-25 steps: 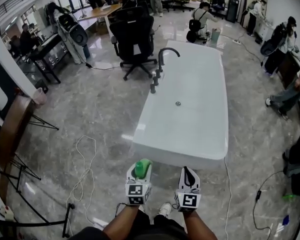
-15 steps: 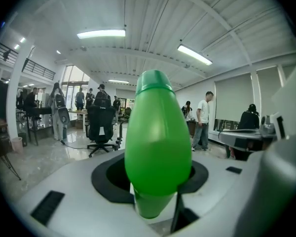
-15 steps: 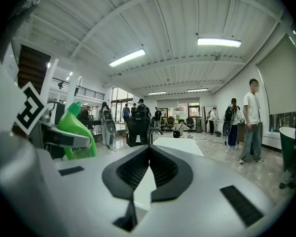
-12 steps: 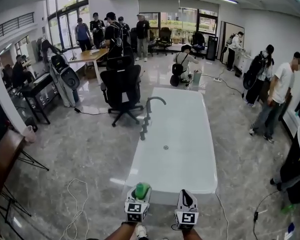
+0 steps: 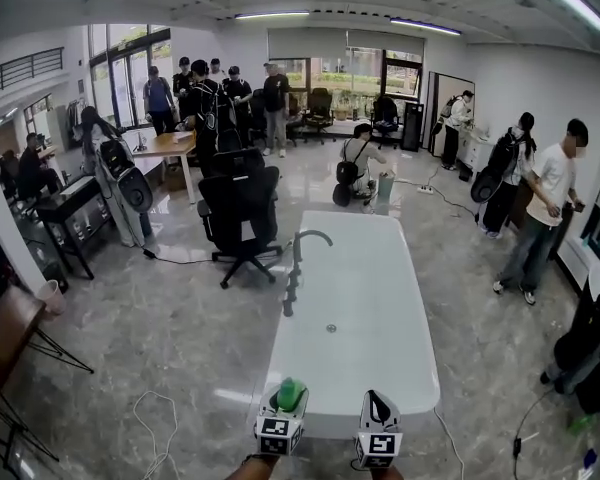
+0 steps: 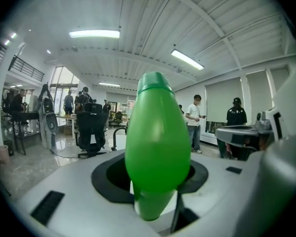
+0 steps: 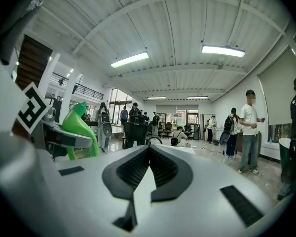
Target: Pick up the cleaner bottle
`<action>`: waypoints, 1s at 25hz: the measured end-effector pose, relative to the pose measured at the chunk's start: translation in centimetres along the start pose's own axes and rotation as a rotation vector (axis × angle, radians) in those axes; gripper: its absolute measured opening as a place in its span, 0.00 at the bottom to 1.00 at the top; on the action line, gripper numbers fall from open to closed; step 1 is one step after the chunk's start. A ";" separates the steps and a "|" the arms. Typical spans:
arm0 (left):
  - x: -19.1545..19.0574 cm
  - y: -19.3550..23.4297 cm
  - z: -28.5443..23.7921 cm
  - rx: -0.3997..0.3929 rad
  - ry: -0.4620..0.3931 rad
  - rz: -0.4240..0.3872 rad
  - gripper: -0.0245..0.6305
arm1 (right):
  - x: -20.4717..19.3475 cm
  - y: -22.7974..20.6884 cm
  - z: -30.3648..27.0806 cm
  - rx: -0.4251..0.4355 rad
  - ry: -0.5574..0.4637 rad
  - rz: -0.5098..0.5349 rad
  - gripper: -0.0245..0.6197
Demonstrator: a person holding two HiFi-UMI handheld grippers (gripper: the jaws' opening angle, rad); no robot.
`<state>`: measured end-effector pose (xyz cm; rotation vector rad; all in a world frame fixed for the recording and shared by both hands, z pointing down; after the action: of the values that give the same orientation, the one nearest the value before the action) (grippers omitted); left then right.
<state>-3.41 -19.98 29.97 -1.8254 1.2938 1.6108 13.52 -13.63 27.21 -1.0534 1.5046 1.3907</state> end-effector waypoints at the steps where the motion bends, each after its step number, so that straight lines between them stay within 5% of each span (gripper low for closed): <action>1: 0.4 0.0 0.0 -0.001 -0.005 0.002 0.32 | 0.5 0.0 -0.2 0.009 -0.008 0.006 0.06; 20: 1.9 -4.3 -3.6 -0.005 -0.050 0.010 0.32 | 0.9 -5.4 -2.3 0.056 -0.049 0.049 0.06; 25: 1.7 -4.8 -4.0 -0.004 -0.059 0.010 0.32 | 0.5 -6.5 -2.6 0.062 -0.042 -0.020 0.06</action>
<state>2.72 -21.31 28.18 -1.7624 1.2766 1.6611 19.45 -16.49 24.86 -0.9925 1.4932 1.3362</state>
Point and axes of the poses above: the fingertips, and each gripper's own axes: z backward along the fingers, y to its left, x out of its top, the point moved 1 cm from there along z, backward along the fingers, and after that the axes turned 13 degrees about z, right-handed, at the moved point
